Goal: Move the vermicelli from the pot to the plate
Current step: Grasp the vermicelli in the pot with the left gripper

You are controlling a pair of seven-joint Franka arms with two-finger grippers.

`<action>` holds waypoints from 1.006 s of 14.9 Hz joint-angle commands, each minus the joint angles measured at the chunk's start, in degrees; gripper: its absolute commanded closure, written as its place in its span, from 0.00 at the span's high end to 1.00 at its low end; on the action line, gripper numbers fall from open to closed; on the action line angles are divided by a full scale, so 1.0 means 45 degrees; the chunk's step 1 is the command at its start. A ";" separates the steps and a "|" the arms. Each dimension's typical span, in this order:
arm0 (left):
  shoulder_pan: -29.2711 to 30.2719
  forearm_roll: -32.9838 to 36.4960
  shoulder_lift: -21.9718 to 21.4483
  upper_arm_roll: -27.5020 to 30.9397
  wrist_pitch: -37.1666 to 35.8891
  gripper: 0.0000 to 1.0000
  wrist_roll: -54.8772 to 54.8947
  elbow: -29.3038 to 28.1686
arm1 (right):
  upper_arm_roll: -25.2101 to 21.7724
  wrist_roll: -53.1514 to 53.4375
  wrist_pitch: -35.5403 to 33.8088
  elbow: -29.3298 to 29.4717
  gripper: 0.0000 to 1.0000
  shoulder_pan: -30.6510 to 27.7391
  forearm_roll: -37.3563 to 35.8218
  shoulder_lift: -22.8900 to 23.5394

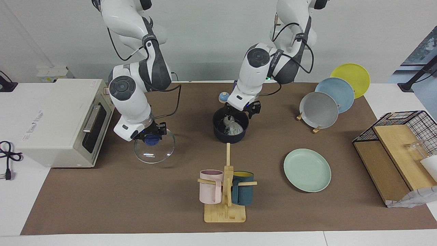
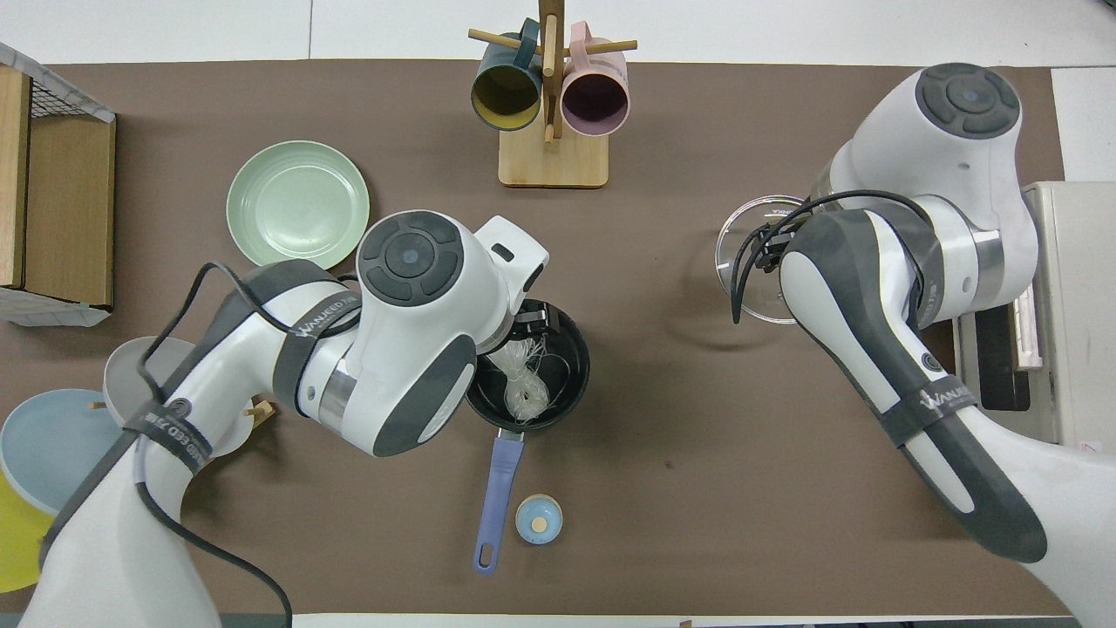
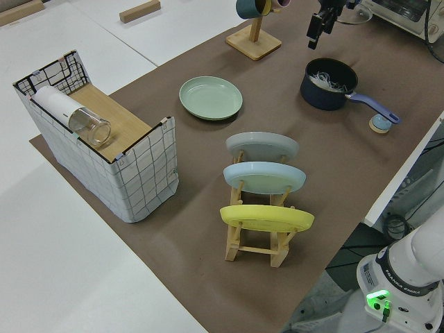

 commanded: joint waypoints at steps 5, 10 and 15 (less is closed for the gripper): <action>-0.0590 -0.0135 0.0429 0.0225 0.1170 1.00 -0.1031 -0.1037 | 0.0150 -0.0678 0.2141 -0.3286 0.56 -0.1023 -0.0221 -0.1265; -0.0962 -0.0135 0.0605 0.0225 0.2285 1.00 -0.1539 -0.1800 | 0.0150 -0.0678 0.2766 -0.4106 0.58 -0.0984 -0.0220 -0.1460; -0.1216 0.0040 0.0761 0.0284 0.2247 0.00 -0.2342 -0.1527 | 0.0150 -0.0639 0.3140 -0.4617 0.74 -0.0984 -0.0220 -0.1617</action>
